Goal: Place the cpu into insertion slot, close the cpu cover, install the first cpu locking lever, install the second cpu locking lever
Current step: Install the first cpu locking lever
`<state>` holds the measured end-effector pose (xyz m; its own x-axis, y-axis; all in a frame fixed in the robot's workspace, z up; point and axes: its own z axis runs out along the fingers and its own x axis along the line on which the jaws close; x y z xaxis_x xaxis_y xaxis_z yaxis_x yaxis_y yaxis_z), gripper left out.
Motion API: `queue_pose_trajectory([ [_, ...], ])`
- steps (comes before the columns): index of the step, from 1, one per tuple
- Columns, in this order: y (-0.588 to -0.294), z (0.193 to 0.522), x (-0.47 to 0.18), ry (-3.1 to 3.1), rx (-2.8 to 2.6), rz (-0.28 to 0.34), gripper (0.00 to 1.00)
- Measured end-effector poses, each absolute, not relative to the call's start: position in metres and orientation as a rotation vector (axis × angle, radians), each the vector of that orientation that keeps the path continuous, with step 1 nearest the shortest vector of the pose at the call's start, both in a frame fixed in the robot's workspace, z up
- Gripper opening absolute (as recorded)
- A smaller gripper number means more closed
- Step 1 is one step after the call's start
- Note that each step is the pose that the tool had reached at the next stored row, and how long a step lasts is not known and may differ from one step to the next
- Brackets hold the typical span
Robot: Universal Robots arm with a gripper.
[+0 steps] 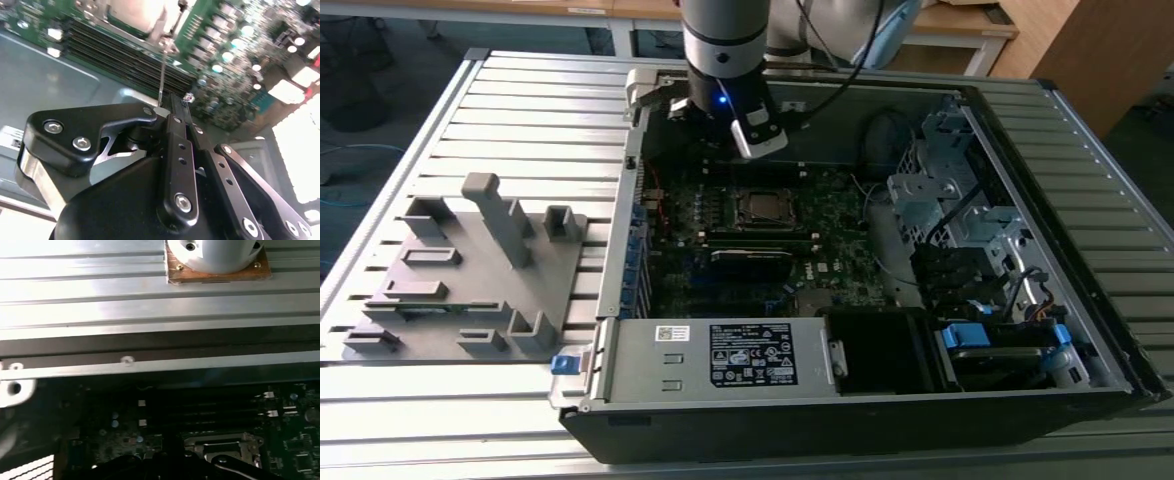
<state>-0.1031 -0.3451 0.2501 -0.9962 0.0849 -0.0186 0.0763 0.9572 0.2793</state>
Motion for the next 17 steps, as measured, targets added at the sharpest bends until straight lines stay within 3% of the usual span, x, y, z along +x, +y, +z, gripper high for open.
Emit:
queue_pose_trajectory([
  [17, -0.345, 0.245, -0.076, 3.079, 0.127, 0.411, 0.11],
])
